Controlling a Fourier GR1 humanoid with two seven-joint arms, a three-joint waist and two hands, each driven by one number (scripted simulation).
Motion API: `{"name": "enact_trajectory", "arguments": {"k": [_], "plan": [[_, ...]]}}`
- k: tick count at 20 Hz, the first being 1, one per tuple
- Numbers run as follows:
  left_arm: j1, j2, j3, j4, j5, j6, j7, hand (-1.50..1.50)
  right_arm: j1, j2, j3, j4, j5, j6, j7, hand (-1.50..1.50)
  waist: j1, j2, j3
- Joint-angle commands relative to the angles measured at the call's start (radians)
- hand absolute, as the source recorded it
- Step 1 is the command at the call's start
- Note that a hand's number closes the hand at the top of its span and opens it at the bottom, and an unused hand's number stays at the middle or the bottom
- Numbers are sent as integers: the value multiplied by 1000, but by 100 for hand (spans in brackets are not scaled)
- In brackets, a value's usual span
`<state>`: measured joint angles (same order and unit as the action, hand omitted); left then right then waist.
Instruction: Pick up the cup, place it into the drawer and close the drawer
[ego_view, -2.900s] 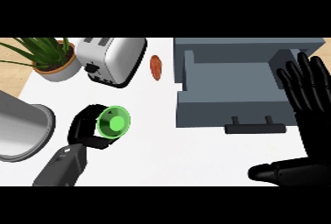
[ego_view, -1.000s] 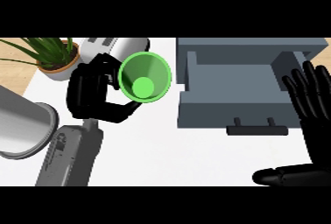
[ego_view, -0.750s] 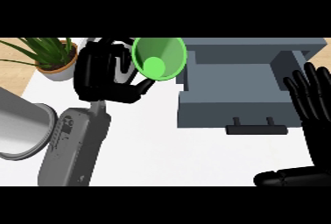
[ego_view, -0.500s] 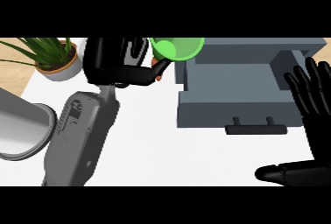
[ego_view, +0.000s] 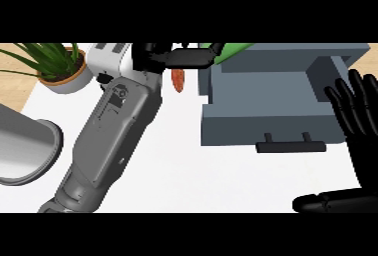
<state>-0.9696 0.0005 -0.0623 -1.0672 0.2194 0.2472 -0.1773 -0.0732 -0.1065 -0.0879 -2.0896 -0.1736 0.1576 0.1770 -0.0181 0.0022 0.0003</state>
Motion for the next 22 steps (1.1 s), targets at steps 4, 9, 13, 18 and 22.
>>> {"name": "enact_trajectory", "arguments": {"k": [4, 9, 13, 18, 22], "plan": [[-110, 0, -90, 173, 70, 91, -33, 150, -40, -10, -14, 52, -6, 7, -6, -150, 0, 1, 0], [-225, 0, -112, 360, 142, 108, -114, 150, -61, -1, -10, 43, -5, -13, 14, -150, -15, 5, 0], [-241, 0, -174, 441, 202, 149, -137, 150, -24, 32, 32, 25, 46, -25, -29, -150, -19, 4, 0], [-283, 0, -262, 557, 287, 147, -177, 150, -47, 24, 35, 39, 34, -15, -17, -150, -41, 11, 0], [-317, 0, -329, 614, 326, 167, -195, 150, -40, -7, 8, 45, 12, 18, -31, -150, -62, 15, 1]]}}
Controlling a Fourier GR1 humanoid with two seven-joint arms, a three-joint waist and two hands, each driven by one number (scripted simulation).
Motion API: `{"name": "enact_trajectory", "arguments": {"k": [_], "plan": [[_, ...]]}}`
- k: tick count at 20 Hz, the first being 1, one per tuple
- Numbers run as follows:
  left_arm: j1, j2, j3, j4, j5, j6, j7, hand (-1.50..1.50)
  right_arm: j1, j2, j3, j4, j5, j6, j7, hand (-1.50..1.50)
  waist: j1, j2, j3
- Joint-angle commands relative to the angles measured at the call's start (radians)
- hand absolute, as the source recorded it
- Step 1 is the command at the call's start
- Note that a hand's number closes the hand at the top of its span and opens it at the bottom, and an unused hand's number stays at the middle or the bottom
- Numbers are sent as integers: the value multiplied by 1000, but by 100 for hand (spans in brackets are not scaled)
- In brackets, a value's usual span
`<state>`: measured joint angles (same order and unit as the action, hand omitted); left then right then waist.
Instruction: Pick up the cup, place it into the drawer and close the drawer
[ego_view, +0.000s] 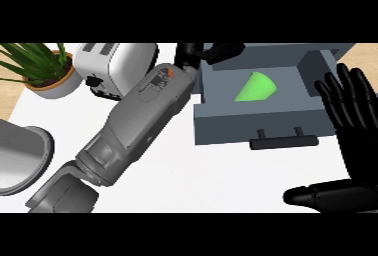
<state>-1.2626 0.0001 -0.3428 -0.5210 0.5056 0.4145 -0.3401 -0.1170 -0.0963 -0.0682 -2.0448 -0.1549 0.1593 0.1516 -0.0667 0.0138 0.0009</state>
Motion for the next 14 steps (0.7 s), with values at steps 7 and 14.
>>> {"name": "enact_trajectory", "arguments": {"k": [7, 14], "plan": [[-89, 0, -138, 166, 52, 3, 4, 150, -10, -15, -24, 20, -42, 35, -30, -150, -27, 9, 1], [-40, 0, -257, 152, 75, 72, -5, -150, -66, 6, 10, 13, -34, 7, 10, -150, -47, 15, 0]]}}
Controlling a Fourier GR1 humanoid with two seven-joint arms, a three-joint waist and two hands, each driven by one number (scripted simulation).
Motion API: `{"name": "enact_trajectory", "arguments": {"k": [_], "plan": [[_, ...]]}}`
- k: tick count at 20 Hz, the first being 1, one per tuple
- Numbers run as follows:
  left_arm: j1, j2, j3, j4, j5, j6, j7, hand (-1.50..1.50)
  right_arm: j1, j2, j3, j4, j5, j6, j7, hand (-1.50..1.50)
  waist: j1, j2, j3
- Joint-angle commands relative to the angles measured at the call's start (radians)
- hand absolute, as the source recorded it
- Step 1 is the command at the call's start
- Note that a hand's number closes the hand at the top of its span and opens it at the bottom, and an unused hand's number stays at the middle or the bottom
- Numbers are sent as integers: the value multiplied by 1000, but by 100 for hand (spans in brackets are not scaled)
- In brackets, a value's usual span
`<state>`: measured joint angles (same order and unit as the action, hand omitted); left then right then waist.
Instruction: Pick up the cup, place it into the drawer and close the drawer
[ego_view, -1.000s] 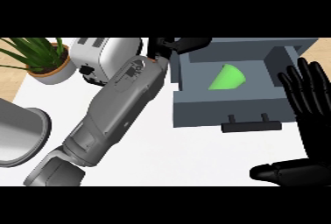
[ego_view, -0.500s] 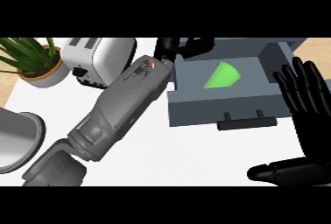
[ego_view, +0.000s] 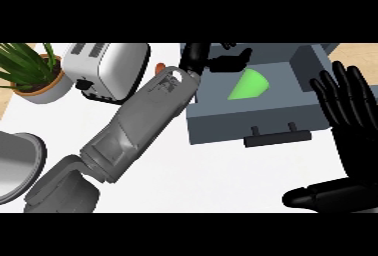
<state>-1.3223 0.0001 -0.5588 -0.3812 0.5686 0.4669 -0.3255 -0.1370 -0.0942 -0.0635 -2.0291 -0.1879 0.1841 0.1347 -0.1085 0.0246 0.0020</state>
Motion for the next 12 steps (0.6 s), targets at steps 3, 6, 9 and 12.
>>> {"name": "enact_trajectory", "arguments": {"k": [3, 6, 9, 12], "plan": [[18, 0, -38, -13, 54, 12, -30, -150, -8, -6, -27, 18, -36, 12, -12, -150, 0, 1, 0], [4, 0, -22, -51, 110, 1, -40, -150, -37, 1, -24, -1, -63, 5, 13, -150, -3, 0, -1], [8, 0, 11, -82, 158, -18, -94, -150, 23, 4, -19, 0, -102, 37, 13, -150, 19, -6, -1], [-15, 0, 44, -127, 204, -46, -115, -150, -3, -8, -27, -15, -117, 28, 51, -150, 42, -14, -2]]}}
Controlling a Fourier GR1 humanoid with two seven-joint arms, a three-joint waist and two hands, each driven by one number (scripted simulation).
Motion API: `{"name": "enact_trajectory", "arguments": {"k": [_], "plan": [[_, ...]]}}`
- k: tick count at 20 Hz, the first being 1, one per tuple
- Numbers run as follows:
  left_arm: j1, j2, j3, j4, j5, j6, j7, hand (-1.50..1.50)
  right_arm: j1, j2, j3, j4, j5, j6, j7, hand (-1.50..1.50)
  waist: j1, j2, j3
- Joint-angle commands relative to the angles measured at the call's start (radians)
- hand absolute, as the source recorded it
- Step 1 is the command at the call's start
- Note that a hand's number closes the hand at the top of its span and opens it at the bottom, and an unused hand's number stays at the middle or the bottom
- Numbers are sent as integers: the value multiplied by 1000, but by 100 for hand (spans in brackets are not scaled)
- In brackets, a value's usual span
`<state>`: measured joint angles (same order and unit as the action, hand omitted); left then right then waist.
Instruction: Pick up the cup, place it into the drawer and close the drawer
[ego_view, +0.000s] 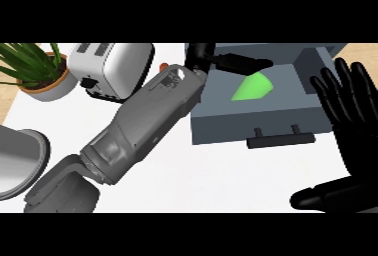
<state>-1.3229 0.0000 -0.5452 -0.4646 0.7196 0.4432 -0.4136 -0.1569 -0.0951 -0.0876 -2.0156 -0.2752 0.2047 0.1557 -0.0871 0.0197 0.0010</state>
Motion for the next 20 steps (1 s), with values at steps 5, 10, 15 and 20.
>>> {"name": "enact_trajectory", "arguments": {"k": [5, 10, 15, 20], "plan": [[0, 15, 101, -48, 62, -78, -19, -150, 63, -36, -35, -130, -96, 19, 83, 150, 62, -20, -1], [145, 68, 120, -196, 60, -62, -56, -150, 92, -134, -43, -79, -44, 150, 19, 150, 95, -26, -2], [244, 191, 152, -353, 77, -37, 31, -150, 116, -149, 19, -118, 94, 155, 29, 150, 112, -30, -2], [446, 291, 141, -561, 73, -36, 74, -150, 151, -177, 63, -113, 208, 195, 7, 150, 118, -29, -1]]}}
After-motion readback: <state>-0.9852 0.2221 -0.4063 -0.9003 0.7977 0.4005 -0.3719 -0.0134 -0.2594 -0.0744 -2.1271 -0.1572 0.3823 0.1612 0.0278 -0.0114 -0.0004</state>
